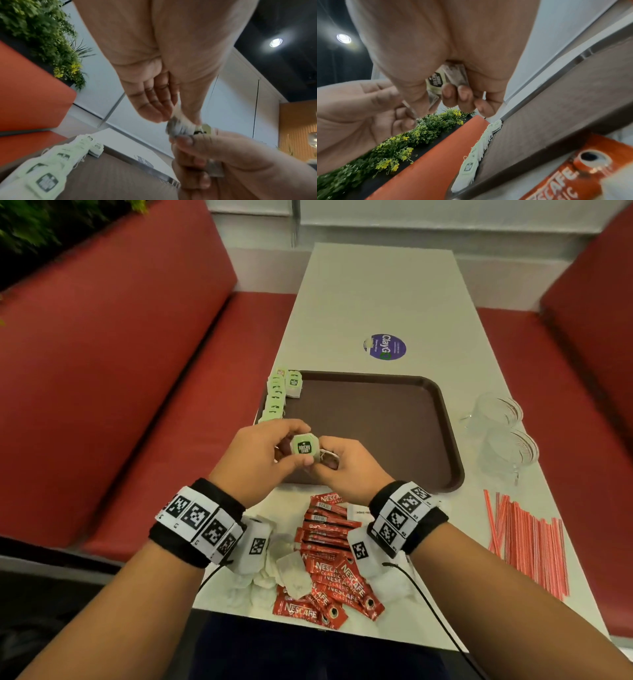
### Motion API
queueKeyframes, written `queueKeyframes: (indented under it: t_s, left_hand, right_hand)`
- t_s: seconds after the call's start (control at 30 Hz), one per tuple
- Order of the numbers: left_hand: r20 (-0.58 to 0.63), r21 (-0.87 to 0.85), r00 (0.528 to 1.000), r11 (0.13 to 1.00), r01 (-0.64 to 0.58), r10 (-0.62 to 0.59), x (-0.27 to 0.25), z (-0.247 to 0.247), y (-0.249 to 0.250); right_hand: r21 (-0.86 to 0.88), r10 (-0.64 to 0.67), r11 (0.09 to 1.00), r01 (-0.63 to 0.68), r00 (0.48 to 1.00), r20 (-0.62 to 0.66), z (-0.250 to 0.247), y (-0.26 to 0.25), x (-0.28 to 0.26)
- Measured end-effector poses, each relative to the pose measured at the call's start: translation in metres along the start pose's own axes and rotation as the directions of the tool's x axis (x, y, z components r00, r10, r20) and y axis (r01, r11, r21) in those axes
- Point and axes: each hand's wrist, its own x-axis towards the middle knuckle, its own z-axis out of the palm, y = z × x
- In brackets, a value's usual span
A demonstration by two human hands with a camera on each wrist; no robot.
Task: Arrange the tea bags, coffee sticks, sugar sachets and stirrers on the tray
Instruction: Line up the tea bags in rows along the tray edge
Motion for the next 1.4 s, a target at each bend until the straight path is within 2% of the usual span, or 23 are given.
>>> queueKeyframes:
  t_s: [0.17,0.3,0.43,0.53,0.6,0.67,0.93,1.13,1.2,1.27,1.3,1.33,1.4]
  left_hand:
    - [-0.011,0.017,0.997,0.997,0.082,-0.082,0.022,0.007,-0.012]
    - [0.043,0.042,0.993,0.993,0.112,-0.114,0.045,0.009,-0.022]
    - [0.035,0.062,0.982,0.981,0.181,-0.183,0.081,0.008,-0.037]
    - [0.006,0.122,0.941,0.934,0.335,-0.339,0.126,0.005,-0.066]
    - [-0.001,0.182,0.890,0.875,0.448,-0.455,0.153,0.008,-0.088]
    - [0.004,0.269,0.848,0.817,0.509,-0.530,0.174,0.013,-0.104]
    - [0.080,0.424,0.798,0.745,0.515,-0.597,0.220,0.033,-0.132]
    - [0.086,0.485,0.809,0.734,0.475,-0.581,0.228,0.034,-0.134]
    - [0.101,0.457,0.827,0.765,0.455,-0.552,0.231,0.034,-0.131]
    - [0.169,0.402,0.839,0.813,0.421,-0.517,0.231,0.036,-0.129]
    - [0.227,0.411,0.830,0.823,0.393,-0.509,0.229,0.038,-0.127]
    - [0.277,0.439,0.814,0.821,0.366,-0.511,0.228,0.040,-0.127]
    - [0.304,0.504,0.795,0.797,0.332,-0.524,0.226,0.044,-0.127]
  right_hand:
    - [0.063,-0.010,0.998,0.012,1.000,-0.023,-0.007,0.008,0.017]
    - [0.038,-0.015,0.999,0.017,0.998,-0.061,-0.012,0.016,0.033]
    - [-0.016,0.079,0.997,-0.080,0.995,-0.063,-0.015,0.029,0.049]
    - [0.092,0.184,0.980,-0.179,0.982,-0.045,-0.023,0.034,0.055]
    - [0.135,0.217,0.968,-0.212,0.976,-0.022,-0.029,0.038,0.057]
    - [0.127,0.224,0.967,-0.221,0.975,-0.008,-0.032,0.042,0.059]
    - [0.058,0.228,0.972,-0.229,0.973,0.026,-0.038,0.049,0.063]
    - [0.072,0.225,0.971,-0.227,0.973,0.045,-0.039,0.047,0.062]
    - [0.086,0.241,0.966,-0.244,0.969,0.051,-0.038,0.048,0.064]
    - [0.095,0.252,0.962,-0.255,0.967,0.050,-0.037,0.048,0.066]
    - [0.088,0.248,0.964,-0.251,0.968,0.043,-0.037,0.048,0.067]
    - [0.074,0.237,0.968,-0.239,0.971,0.033,-0.037,0.048,0.068]
    - [0.049,0.219,0.974,-0.220,0.976,0.011,-0.037,0.046,0.071]
